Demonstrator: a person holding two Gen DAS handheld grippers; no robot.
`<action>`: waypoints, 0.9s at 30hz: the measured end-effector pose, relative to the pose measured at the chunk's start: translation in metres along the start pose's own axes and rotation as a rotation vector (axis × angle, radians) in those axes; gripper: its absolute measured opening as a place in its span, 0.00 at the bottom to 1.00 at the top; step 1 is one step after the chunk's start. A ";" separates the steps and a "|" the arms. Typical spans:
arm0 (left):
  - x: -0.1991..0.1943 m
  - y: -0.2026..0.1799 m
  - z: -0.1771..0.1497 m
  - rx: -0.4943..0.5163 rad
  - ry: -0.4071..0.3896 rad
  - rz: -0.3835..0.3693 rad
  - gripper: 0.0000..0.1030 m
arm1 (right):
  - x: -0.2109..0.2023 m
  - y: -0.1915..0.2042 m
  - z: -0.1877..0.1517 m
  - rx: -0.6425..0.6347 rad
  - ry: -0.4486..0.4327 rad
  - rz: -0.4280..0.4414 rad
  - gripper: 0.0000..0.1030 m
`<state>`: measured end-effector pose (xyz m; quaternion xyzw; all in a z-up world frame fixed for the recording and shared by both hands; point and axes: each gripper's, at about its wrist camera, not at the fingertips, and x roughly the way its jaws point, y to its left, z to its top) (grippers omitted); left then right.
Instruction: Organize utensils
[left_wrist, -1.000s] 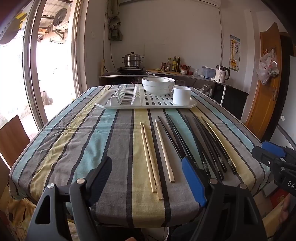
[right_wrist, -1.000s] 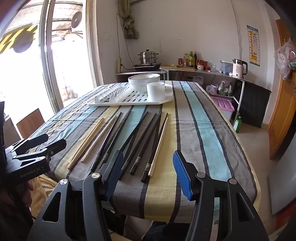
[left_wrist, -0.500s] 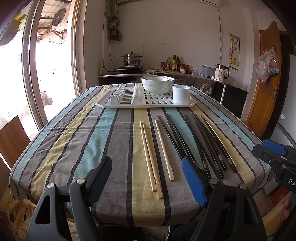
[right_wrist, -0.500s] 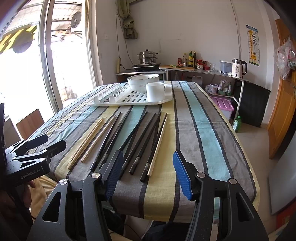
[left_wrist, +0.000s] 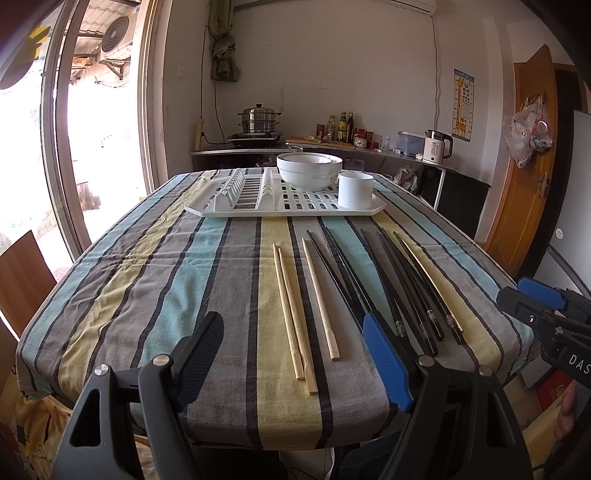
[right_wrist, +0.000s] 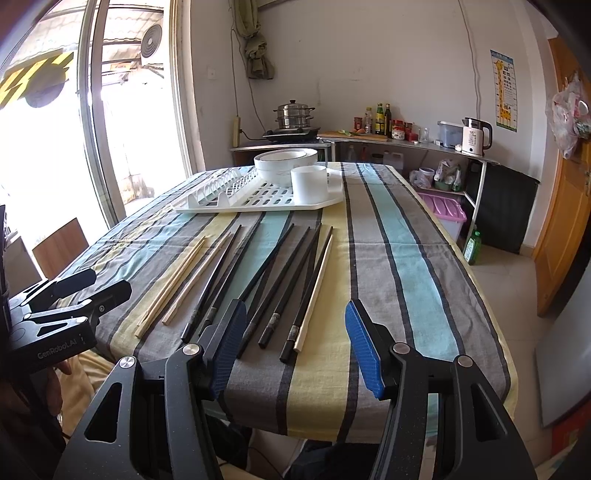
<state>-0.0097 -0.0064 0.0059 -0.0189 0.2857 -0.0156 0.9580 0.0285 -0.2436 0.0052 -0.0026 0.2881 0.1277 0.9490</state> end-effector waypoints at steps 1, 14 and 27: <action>-0.001 0.000 0.000 0.000 -0.003 0.001 0.78 | 0.000 0.000 0.000 -0.001 0.000 -0.001 0.55; -0.002 0.001 0.000 -0.013 -0.001 -0.017 0.77 | 0.000 0.000 0.000 0.000 -0.001 -0.001 0.55; 0.000 -0.001 -0.001 0.010 0.007 -0.022 0.76 | 0.000 0.000 0.000 0.000 -0.002 0.001 0.55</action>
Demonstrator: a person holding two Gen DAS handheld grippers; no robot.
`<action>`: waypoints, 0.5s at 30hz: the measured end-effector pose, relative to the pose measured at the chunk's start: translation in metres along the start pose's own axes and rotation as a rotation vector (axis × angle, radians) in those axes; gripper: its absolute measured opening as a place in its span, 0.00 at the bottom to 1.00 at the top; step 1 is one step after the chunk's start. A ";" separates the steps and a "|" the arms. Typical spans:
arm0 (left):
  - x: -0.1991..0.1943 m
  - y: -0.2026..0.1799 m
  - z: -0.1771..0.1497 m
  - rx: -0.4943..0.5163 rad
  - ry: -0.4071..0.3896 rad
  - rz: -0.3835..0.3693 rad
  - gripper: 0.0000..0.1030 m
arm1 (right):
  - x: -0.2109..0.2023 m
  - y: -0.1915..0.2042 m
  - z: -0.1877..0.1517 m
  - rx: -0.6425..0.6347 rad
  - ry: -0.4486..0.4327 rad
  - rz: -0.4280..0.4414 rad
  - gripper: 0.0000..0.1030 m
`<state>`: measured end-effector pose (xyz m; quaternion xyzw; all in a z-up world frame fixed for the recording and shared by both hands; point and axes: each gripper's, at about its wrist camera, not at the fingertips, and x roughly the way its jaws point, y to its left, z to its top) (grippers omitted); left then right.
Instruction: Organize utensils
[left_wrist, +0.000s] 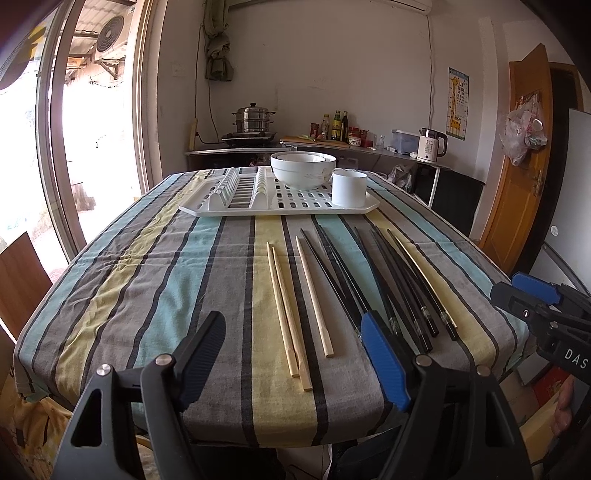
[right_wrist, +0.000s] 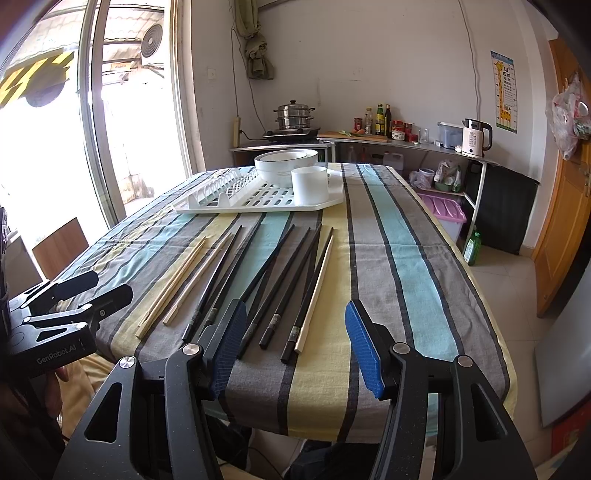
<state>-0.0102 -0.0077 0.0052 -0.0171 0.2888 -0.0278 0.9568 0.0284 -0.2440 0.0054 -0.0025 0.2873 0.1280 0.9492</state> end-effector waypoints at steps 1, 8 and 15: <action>0.000 0.000 0.000 0.002 0.000 0.000 0.76 | 0.000 0.000 0.000 -0.001 0.000 -0.002 0.55; 0.000 -0.001 0.000 0.010 -0.001 -0.004 0.73 | 0.000 0.000 0.000 0.000 -0.001 -0.001 0.55; 0.000 -0.002 0.000 0.005 -0.001 0.001 0.72 | 0.000 0.000 0.000 0.000 0.000 0.001 0.55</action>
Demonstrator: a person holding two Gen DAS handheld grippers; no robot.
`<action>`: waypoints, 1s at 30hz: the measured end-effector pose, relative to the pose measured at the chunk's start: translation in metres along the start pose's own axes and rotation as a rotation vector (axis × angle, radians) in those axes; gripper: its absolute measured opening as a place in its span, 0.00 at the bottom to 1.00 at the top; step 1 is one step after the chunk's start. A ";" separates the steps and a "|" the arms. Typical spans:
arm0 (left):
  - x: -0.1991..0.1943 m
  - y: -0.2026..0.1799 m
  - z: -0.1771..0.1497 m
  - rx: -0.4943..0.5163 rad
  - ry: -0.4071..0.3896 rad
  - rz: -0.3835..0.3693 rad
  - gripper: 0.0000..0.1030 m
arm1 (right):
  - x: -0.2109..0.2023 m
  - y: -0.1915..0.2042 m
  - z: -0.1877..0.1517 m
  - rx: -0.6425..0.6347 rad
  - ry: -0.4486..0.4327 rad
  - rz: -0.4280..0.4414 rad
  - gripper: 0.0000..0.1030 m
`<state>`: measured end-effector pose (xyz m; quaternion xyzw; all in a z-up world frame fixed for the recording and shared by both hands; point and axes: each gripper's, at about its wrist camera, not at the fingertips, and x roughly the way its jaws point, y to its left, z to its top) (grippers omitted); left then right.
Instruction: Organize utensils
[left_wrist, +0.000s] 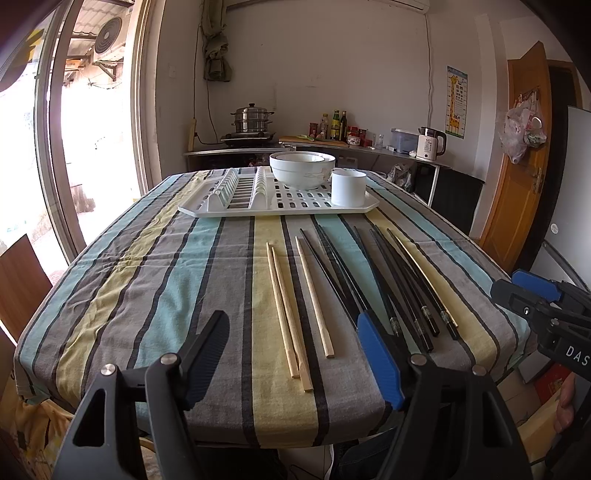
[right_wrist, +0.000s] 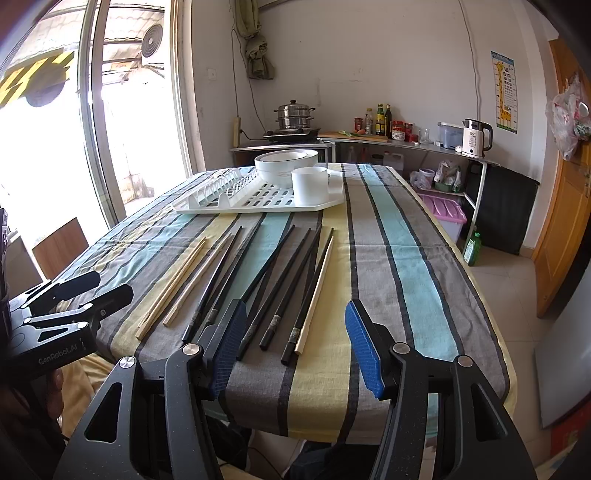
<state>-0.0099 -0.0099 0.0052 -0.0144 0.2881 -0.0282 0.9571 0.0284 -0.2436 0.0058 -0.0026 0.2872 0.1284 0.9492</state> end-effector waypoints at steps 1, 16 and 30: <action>0.000 0.000 0.000 -0.002 0.000 -0.002 0.72 | 0.000 0.000 0.000 0.000 0.001 -0.001 0.55; 0.032 0.001 0.013 0.004 0.067 -0.059 0.61 | 0.022 -0.006 0.010 0.008 0.032 -0.005 0.55; 0.121 0.007 0.059 0.020 0.237 -0.094 0.47 | 0.097 -0.035 0.047 0.045 0.151 -0.021 0.43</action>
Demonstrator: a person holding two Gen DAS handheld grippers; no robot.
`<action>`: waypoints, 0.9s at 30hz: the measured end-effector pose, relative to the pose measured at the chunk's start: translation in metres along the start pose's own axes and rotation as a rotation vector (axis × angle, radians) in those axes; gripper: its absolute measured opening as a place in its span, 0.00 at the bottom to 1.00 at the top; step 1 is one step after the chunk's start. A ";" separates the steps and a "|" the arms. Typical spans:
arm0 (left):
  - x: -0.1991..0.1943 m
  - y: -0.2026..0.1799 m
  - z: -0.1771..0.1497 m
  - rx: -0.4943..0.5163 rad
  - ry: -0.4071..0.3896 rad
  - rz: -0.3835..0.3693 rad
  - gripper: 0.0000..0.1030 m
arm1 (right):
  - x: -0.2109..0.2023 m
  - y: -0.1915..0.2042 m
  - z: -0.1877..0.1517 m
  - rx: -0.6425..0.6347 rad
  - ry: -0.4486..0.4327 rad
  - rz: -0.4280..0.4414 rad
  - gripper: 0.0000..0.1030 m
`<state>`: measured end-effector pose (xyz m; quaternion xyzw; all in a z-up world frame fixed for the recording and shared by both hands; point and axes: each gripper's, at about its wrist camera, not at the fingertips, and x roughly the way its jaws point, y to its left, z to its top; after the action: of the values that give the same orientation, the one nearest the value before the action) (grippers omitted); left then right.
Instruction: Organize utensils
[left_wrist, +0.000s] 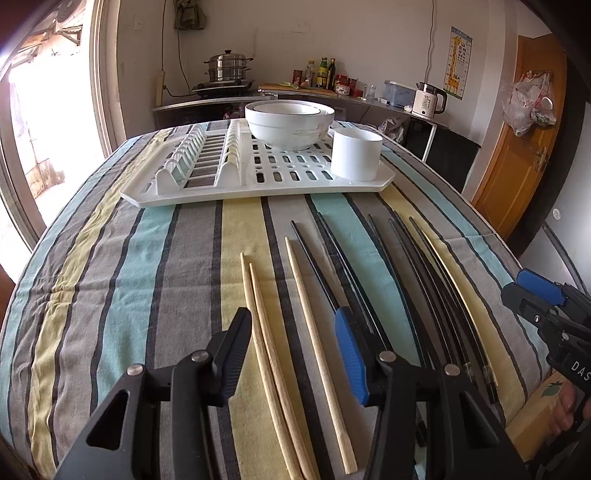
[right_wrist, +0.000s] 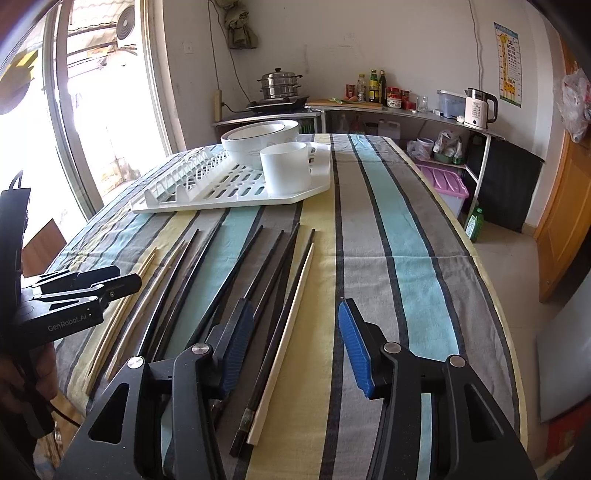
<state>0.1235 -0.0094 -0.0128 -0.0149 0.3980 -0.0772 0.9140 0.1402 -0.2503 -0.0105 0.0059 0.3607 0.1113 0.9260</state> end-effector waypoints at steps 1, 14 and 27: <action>0.006 0.001 0.004 -0.003 0.012 -0.004 0.45 | 0.007 -0.002 0.003 0.004 0.016 -0.003 0.40; 0.043 0.007 0.027 0.000 0.086 -0.014 0.39 | 0.064 -0.016 0.026 0.022 0.131 0.015 0.27; 0.055 0.001 0.034 0.034 0.108 -0.010 0.28 | 0.081 -0.015 0.032 0.005 0.159 -0.014 0.21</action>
<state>0.1860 -0.0176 -0.0296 0.0029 0.4453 -0.0895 0.8909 0.2224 -0.2459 -0.0418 -0.0031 0.4334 0.1040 0.8952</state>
